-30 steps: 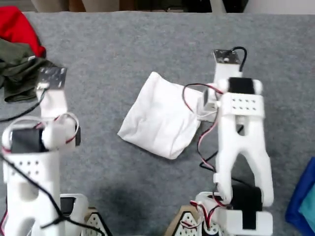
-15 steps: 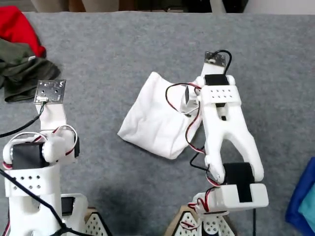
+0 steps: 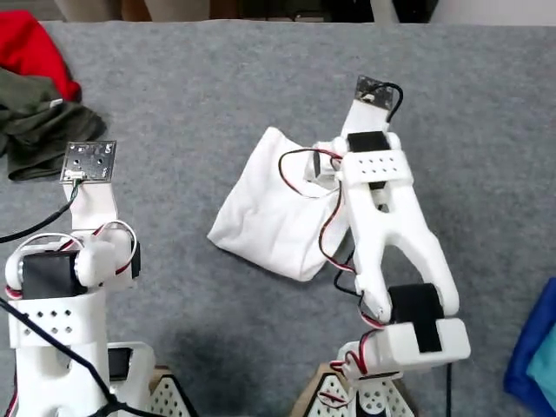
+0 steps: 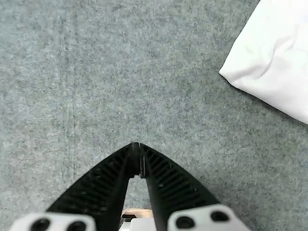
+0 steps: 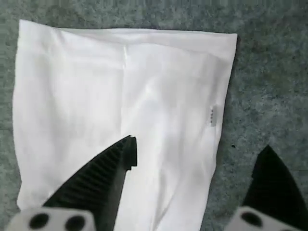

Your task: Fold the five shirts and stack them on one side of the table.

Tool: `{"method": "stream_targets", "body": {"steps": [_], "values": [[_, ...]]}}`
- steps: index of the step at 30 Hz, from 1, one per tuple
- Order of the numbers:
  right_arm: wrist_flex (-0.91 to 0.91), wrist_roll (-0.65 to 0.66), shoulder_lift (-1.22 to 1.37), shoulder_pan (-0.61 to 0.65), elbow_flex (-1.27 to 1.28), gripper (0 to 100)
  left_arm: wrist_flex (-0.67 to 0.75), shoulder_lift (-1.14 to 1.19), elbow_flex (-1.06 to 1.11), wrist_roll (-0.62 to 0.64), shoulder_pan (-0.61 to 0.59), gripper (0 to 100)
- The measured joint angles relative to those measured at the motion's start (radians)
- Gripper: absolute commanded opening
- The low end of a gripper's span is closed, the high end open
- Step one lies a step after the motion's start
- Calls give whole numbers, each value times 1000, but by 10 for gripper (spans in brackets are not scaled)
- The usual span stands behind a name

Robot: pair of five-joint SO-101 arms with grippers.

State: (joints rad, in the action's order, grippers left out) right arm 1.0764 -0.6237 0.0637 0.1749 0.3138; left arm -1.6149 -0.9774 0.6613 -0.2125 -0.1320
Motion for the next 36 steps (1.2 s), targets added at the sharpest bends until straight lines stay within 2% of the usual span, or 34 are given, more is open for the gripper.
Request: {"method": "stream_targets", "body": {"steps": [10,18,21,28,36], "values": [[-49,-41,229,-35,-3,383,0,0,0,0,0,24],[-26,-41,356,-37,-130,367,0,0,3,0,0,24],[9,-41,382,-37,-175,282,-3,0,3,0,0,24],[61,-41,408,-55,-224,2,-3,0,3,0,0,24],[101,-5,419,-75,-256,5,-21,0,5,0,0,24]]}}
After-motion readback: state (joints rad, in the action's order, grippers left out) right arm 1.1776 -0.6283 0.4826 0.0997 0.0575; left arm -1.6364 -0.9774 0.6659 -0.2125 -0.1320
